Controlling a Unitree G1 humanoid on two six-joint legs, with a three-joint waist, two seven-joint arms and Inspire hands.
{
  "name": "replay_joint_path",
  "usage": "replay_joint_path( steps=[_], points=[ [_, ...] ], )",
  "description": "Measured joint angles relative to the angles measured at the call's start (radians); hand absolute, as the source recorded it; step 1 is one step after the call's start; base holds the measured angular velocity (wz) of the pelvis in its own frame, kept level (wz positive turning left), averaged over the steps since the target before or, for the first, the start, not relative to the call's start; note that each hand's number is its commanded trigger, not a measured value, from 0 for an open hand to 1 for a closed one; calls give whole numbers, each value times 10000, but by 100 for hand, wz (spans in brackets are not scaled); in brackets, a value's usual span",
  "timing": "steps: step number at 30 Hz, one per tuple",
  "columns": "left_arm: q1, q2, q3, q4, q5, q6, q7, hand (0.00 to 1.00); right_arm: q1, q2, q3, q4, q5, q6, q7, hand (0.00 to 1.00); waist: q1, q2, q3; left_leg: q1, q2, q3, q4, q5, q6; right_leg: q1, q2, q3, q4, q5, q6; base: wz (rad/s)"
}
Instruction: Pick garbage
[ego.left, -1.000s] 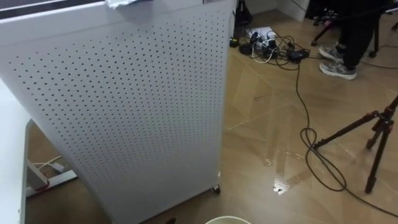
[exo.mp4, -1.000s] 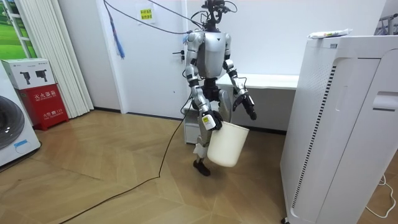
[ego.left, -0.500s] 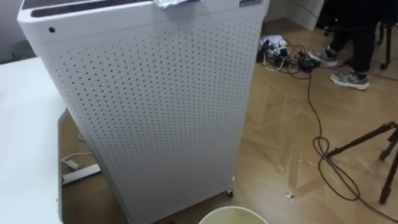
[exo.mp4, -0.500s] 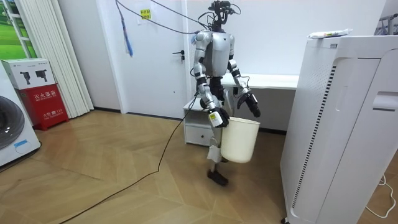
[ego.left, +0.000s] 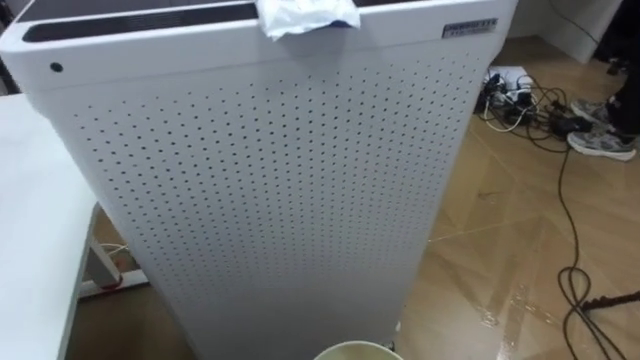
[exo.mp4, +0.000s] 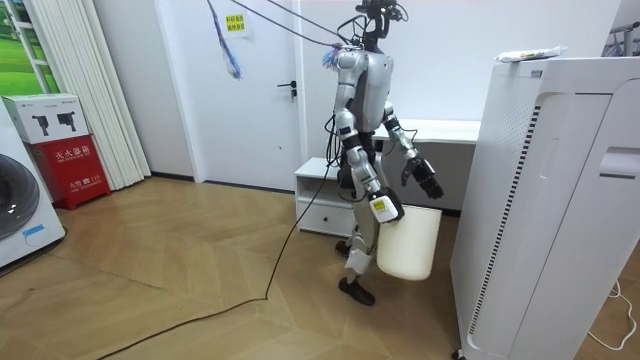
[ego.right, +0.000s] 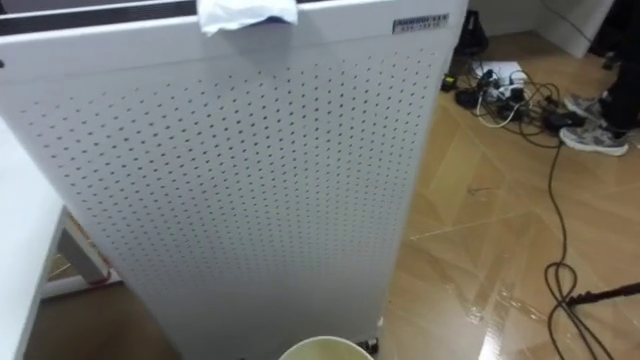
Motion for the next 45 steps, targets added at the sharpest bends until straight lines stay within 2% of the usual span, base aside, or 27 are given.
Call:
replay_joint_path(
  steps=[1,2,3,4,5,6,10,13,15,17,21,25,30,31,34,38,45],
  points=[
    [-43,-7,-3,-137,27,-6,1,0,-14,-40,-22,-5,0,-37,-5,100,-87,-18,12,-80,15,3,-171,-12,-6,5,-43,-1,7,-32,5,42],
    [-92,-3,-3,-392,232,-18,24,0,-7,-88,-117,5,19,-62,-36,100,-161,-33,22,-207,3,170,-788,-36,-47,33,-96,-5,39,-43,8,41],
    [-93,12,-9,-565,429,-95,131,0,-7,-162,-122,40,14,-107,-53,100,-327,-12,37,-323,9,254,-1574,58,-71,137,-149,-219,-46,-54,28,46],
    [-91,26,-44,-621,506,-111,191,0,27,-182,-130,54,15,-141,-75,100,-405,21,45,-347,1,277,-1916,112,-99,231,-168,-370,-109,-75,65,56],
    [-51,56,-113,-795,836,-110,301,0,126,-188,-158,53,11,-154,-154,100,-483,11,27,-223,-111,304,-2247,151,-62,395,-232,-553,-271,-117,137,60],
    [47,75,-188,-1129,1100,-111,444,0,208,-181,-307,52,14,-177,-227,100,-587,-42,44,-101,-232,288,-2477,266,38,514,-346,-701,-424,-137,210,52],
    [278,133,-308,-1930,2019,-173,1074,0,513,-200,-500,53,0,-393,-292,100,-552,-6,30,324,-529,293,-3056,541,185,950,-484,-721,-928,-25,459,23],
    [317,397,-252,-3018,2661,-302,1964,0,792,-200,-501,-4,5,-547,-296,100,-412,30,-3,579,-685,358,-3494,682,264,1091,-572,-668,-1174,65,570,0],
    [297,534,-137,-3993,2985,-642,2687,0,820,-201,-500,-10,37,-566,-296,100,-309,47,-17,709,-797,465,-3789,786,324,1089,-632,-673,-1203,93,611,-5],
    [304,557,-78,-4234,3091,-810,3208,0,820,-200,-477,-7,44,-585,-318,100,-296,88,-40,871,-818,475,-3969,832,340,1268,-643,-689,-1345,155,647,2],
    [320,767,-57,-4512,3923,-854,4317,0,811,-219,-469,35,28,-800,-359,100,-232,99,-42,960,-808,483,-4093,832,340,1393,-620,-700,-1556,200,675,1],
    [291,859,-25,-5057,4390,-1060,5208,0,822,-227,-432,53,34,-800,-379,100,-196,101,-43,955,-807,481,-4192,840,333,1391,-580,-708,-1671,251,676,0],
    [204,874,100,-5383,4798,-1849,6276,0,822,-220,-433,250,35,-807,-370,100,-97,91,-38,1192,-804,480,-4367,846,325,1651,-537,-719,-1908,297,696,0],
    [204,873,100,-5414,4800,-1911,6347,0,819,-220,-434,316,37,-813,-371,100,-97,95,-38,1249,-798,479,-4397,852,315,1742,-513,-726,-2009,333,705,3],
    [205,899,107,-5896,4807,-1986,6718,0,890,-218,-437,470,35,-795,-370,100,-62,91,-35,1440,-782,471,-4513,857,313,2036,-400,-735,-2334,454,726,0],
    [171,928,160,-6593,4807,-2160,7298,0,900,-217,-495,407,33,-786,-386,100,-74,73,-34,1515,-806,502,-4557,871,325,2083,-411,-700,-2374,484,751,-2],
    [4,1002,201,-7344,4805,-2197,7912,0,941,-218,-455,275,-13,-785,-647,100,-76,73,-34,1545,-800,493,-4559,875,324,2111,-403,-701,-2373,486,747,0]
  ],
)
